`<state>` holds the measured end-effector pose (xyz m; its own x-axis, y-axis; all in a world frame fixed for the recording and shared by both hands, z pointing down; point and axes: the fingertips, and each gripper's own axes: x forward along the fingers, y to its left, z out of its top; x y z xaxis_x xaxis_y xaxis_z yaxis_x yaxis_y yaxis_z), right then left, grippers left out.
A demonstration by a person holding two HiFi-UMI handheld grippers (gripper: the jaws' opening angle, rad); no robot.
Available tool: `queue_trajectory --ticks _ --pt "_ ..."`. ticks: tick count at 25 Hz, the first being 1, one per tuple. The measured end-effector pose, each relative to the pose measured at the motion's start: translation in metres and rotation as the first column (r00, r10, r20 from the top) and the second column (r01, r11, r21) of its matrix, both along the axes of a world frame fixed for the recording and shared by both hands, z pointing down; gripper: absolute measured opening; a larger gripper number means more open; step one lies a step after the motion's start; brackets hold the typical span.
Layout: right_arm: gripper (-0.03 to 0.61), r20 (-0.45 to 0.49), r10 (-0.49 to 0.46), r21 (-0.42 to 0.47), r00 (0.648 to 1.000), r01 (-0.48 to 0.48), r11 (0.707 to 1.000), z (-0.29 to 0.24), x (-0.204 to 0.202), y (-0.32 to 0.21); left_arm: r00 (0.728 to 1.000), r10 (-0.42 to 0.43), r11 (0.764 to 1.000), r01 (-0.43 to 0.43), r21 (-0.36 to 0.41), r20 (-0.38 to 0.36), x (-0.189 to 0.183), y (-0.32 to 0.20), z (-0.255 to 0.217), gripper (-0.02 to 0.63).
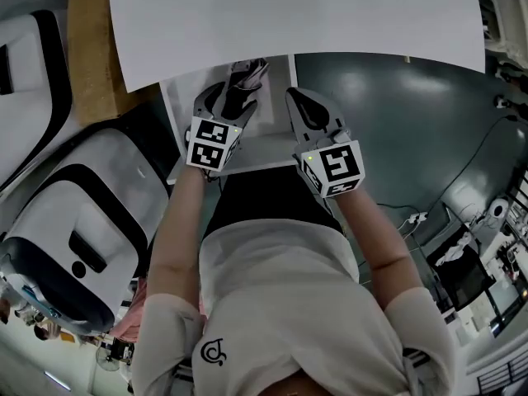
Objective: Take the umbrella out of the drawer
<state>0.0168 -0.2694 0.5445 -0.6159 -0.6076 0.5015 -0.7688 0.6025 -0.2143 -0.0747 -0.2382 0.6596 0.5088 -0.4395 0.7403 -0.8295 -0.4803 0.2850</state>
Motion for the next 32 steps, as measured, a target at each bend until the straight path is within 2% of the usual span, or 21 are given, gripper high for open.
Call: queue_trajectory --ticks 6,10,15,25,29,32 --pt "0.006 -0.008 0.057 -0.013 0.998 -0.057 0.998 0.021 0.008 -0.017 0.999 0.03 0.997 -0.028 -0.076 0.028 0.002 -0.009 0.044 0.38" --pt "0.006 -0.01 0.068 -0.018 0.998 -0.068 0.998 0.033 0.012 -0.021 0.996 0.064 0.994 -0.059 -0.091 0.057 0.011 -0.02 0.072 0.399" --pt "0.006 -0.011 0.069 -0.023 0.998 -0.069 0.997 0.045 0.004 -0.022 0.993 0.081 0.986 -0.067 -0.151 0.086 0.018 -0.023 0.098 0.403" --pt "0.006 -0.012 0.095 -0.034 0.995 -0.095 0.995 0.055 0.005 -0.025 0.985 0.04 0.991 -0.017 -0.136 0.166 0.015 -0.038 0.116 0.4" --pt "0.006 -0.014 0.108 -0.044 0.994 -0.109 0.993 0.059 0.011 -0.023 0.976 0.034 0.992 -0.006 -0.126 0.215 0.008 -0.04 0.117 0.308" --pt "0.006 -0.015 0.113 -0.047 0.993 -0.114 0.992 0.06 0.013 -0.021 0.978 0.029 0.991 -0.001 -0.136 0.205 0.006 -0.039 0.117 0.261"
